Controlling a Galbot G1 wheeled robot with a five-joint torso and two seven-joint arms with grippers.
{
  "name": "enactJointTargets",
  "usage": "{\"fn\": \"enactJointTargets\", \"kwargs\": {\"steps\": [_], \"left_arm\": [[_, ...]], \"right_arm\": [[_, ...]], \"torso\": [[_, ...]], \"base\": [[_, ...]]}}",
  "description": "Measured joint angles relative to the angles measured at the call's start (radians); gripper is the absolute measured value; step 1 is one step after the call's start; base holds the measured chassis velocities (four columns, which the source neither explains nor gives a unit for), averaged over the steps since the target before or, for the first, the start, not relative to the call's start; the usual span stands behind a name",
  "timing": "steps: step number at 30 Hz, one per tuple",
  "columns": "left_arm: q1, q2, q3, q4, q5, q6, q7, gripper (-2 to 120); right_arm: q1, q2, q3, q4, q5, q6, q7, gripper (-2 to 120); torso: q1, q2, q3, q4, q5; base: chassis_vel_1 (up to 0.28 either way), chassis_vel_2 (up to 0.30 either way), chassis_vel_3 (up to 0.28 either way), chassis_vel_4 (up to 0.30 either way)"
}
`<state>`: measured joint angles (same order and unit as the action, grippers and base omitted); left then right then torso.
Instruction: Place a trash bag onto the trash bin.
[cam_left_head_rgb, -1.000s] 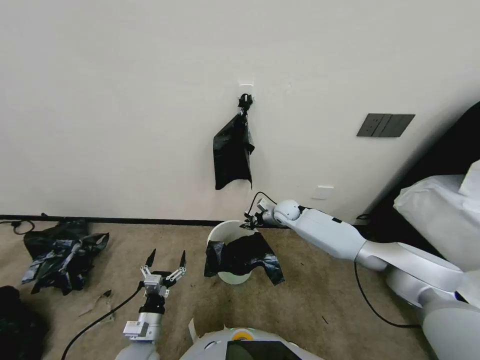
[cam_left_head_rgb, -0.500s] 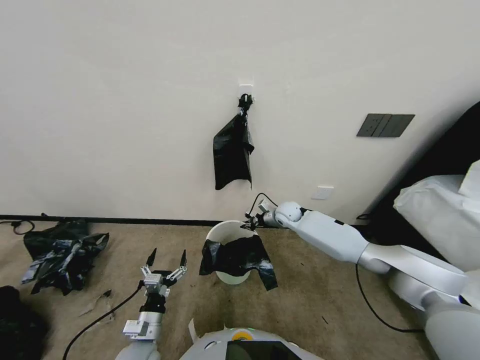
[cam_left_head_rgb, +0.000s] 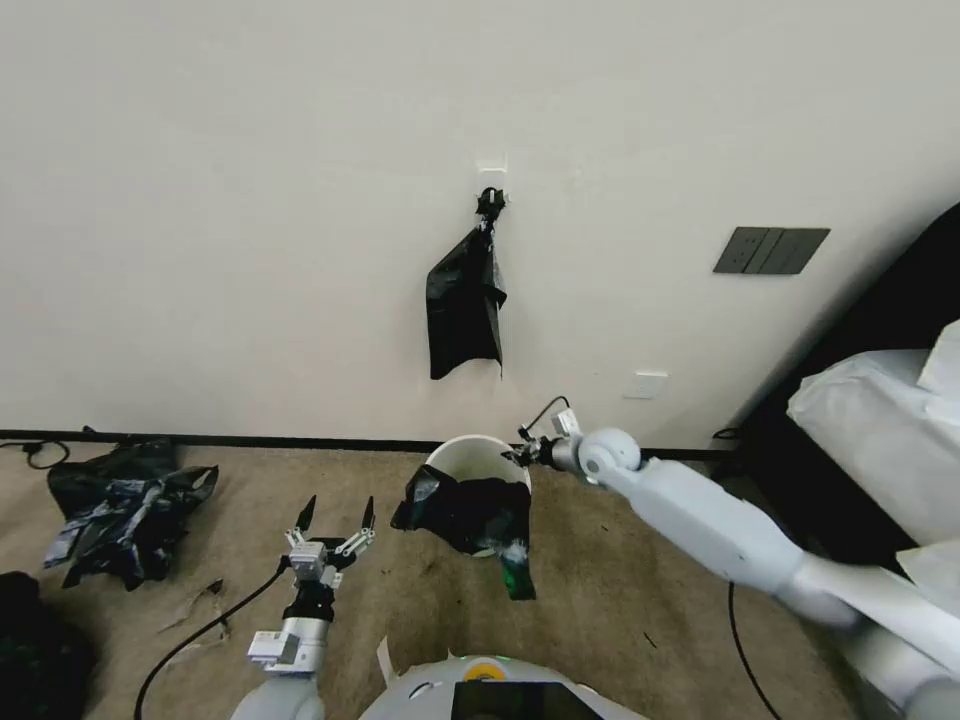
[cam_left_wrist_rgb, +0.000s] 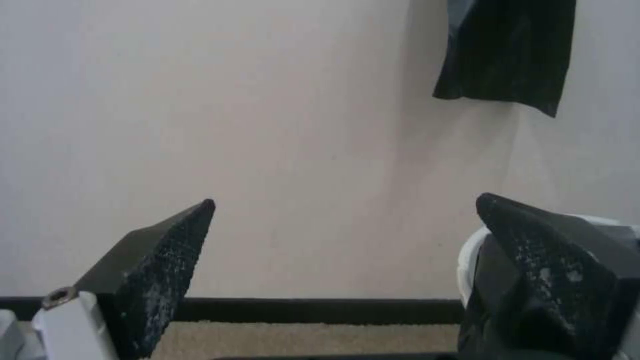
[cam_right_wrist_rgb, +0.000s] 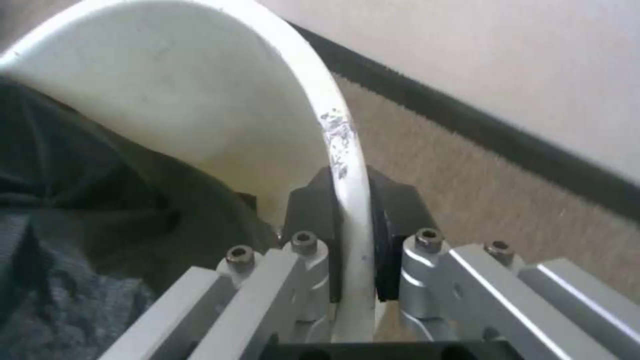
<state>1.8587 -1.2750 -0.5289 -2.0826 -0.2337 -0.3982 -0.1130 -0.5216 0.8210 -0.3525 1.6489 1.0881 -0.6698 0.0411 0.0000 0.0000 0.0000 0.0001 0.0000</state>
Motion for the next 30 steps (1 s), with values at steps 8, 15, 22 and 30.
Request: {"fn": "enactJointTargets", "kwargs": {"steps": [8, 15, 22, 30], "left_arm": [[-0.020, 0.020, 0.025, -0.006, -0.019, 0.029, 0.003, 100], [-0.034, 0.027, 0.049, -0.007, -0.022, 0.045, 0.004, 100], [-0.037, 0.029, 0.056, -0.007, -0.022, 0.048, 0.004, 100], [-0.034, 0.026, 0.045, -0.001, -0.028, 0.048, 0.003, 100]], "right_arm": [[-0.279, -0.018, 0.275, 0.164, 0.082, 0.000, 0.168, 7], [-0.447, 0.010, 0.435, 0.256, 0.173, 0.031, 0.398, 7], [-0.535, 0.073, 0.485, 0.334, 0.236, 0.052, 0.610, 7], [-0.621, 0.224, 0.510, 0.363, 0.232, 0.172, 0.796, 7]], "torso": [[0.000, 0.000, 0.000, -0.0003, -0.0001], [0.000, 0.000, 0.000, -0.0003, 0.0002], [0.000, 0.000, 0.000, 0.0000, 0.0000], [0.000, 0.000, 0.000, 0.0001, -0.0005]], "base": [[0.000, 0.000, 0.000, 0.000], [0.000, 0.000, 0.000, 0.000], [0.000, 0.000, 0.000, 0.000], [0.000, 0.000, 0.000, 0.000]]}}
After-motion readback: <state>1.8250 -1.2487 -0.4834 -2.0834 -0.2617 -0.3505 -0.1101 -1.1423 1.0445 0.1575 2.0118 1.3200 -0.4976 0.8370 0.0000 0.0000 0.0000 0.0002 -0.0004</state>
